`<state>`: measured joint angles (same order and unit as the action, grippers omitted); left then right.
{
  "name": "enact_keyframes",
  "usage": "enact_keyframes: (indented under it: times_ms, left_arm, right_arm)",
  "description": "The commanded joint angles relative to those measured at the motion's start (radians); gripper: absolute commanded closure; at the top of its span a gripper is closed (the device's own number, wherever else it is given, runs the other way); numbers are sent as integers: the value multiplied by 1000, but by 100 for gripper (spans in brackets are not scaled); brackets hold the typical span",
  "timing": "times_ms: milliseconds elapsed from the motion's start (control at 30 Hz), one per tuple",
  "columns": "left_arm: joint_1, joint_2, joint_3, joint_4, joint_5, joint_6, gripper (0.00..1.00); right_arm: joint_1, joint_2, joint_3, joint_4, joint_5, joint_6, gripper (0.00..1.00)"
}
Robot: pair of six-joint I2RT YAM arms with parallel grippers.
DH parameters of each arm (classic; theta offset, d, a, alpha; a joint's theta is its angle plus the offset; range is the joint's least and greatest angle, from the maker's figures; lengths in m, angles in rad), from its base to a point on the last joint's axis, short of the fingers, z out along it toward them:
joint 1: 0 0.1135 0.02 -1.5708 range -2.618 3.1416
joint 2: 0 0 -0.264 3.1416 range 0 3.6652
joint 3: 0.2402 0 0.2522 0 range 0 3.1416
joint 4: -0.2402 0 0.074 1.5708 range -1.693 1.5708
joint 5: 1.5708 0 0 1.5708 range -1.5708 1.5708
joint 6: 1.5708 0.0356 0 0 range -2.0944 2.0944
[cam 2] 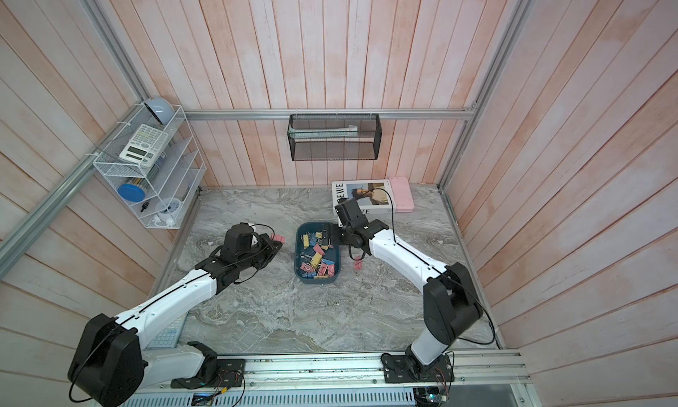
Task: Take out the binder clips from the storage box
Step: Place the binder clip at the center of the board.
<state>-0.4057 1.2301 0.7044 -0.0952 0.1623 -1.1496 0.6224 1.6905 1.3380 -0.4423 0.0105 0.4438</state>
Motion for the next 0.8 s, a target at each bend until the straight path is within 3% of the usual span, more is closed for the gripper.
enact_keyframes:
  times_ms: [0, 267, 500, 567, 633, 767]
  left_arm:
    - [44, -57, -105, 67, 34, -35, 100]
    - [170, -88, -303, 186, 138, -70, 100]
    - [209, -57, -407, 256, 178, -79, 99]
    - [211, -54, -417, 256, 177, -76, 98]
    - [218, -52, -428, 256, 179, -75, 89]
    - [223, -72, -411, 204, 172, -50, 51]
  right_arm:
    - [12, 82, 93, -99, 50, -20, 6]
    - [45, 219, 223, -158, 101, -51, 9]
    - [62, 346, 379, -298, 188, -65, 37]
    - [67, 379, 420, -335, 203, -75, 41]
    - [72, 413, 462, -362, 205, -83, 41]
    - [86, 482, 553, -426, 229, -96, 45]
